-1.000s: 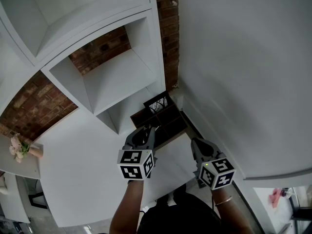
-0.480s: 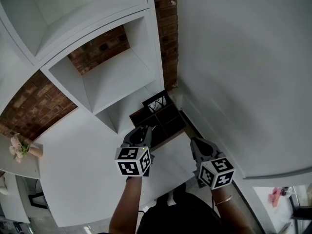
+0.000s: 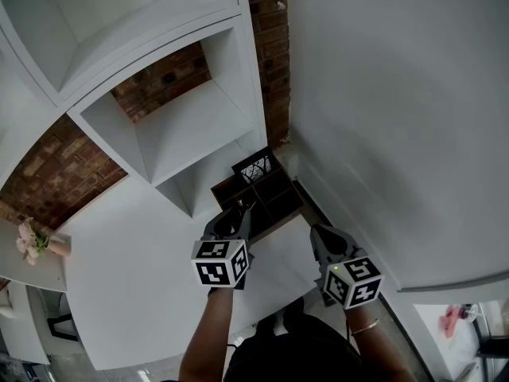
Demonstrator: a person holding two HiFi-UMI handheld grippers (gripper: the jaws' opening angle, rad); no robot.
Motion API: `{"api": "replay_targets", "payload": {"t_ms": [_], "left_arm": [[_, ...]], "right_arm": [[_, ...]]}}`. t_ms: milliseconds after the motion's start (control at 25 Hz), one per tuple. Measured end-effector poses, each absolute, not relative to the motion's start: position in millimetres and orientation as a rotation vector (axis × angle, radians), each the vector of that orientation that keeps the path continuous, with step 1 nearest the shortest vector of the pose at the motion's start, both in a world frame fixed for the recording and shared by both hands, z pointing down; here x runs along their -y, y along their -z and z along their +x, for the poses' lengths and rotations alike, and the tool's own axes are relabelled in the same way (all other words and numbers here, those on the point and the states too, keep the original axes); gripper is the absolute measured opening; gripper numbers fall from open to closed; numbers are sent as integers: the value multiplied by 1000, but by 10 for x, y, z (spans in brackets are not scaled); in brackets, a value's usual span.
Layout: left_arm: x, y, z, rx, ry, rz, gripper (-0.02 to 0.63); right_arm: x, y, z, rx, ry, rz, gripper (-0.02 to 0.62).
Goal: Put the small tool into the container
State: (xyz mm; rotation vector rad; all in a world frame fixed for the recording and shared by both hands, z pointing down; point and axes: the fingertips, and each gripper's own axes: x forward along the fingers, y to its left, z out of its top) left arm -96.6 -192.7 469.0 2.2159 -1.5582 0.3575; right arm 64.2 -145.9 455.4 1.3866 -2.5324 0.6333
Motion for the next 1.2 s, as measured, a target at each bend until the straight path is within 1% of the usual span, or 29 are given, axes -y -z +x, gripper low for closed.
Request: {"api": "replay_targets", "payload": {"t_ms": [600,1200], "left_arm": [[1581,-4785,-1048,1568,-380,2181,78],[1299,-4753,-1086,1571,-346,2167,18]], "right_arm": [[1393,-4571,539,2548,-610,1338,5],[1330,-4509,446,2583,-570,1295,5]]}}
